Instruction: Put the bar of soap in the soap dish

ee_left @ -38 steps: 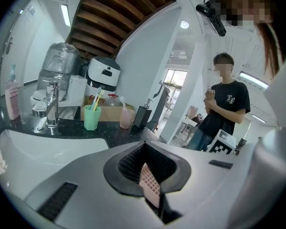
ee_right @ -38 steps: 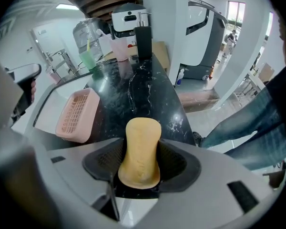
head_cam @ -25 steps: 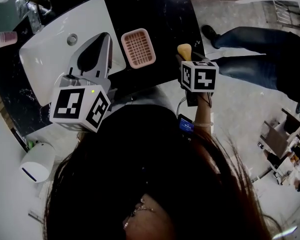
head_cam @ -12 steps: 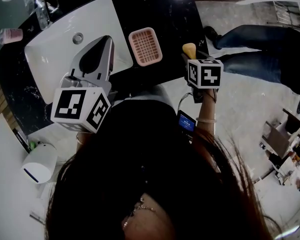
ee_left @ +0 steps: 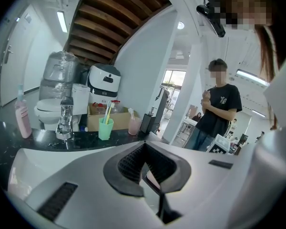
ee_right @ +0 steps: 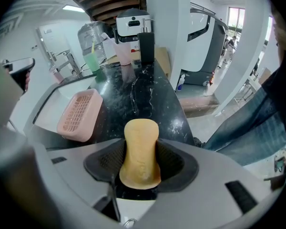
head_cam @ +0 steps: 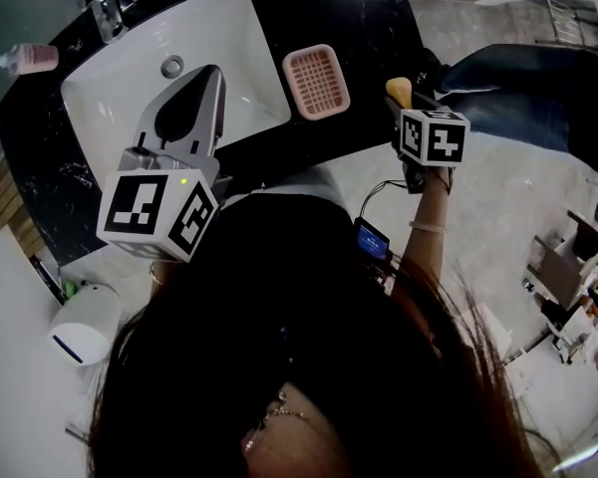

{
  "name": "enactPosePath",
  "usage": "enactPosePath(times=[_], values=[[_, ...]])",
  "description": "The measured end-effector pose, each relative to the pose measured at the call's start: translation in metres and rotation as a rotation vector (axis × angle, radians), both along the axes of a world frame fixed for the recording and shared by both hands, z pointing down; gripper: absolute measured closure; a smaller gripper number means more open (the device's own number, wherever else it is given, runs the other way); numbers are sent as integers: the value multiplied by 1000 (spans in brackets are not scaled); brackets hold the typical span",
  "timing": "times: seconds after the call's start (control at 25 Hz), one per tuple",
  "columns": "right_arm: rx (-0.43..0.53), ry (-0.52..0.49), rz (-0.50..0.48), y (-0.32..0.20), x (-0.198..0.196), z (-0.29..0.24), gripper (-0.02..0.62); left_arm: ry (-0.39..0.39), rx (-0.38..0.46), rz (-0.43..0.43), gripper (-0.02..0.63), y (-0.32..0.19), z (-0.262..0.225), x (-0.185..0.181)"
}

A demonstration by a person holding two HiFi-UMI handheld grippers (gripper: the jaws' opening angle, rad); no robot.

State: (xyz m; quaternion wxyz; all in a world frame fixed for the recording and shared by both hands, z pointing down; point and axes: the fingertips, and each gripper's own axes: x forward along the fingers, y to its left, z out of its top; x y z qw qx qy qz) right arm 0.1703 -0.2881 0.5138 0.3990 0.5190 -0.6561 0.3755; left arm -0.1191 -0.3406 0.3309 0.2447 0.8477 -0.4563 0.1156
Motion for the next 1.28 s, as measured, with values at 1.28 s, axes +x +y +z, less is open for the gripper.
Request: enactPosePath(times=[1.28], values=[[78,-6,-95,-23,-75,-53,393,41,43,-56,611,8,-12,-61]])
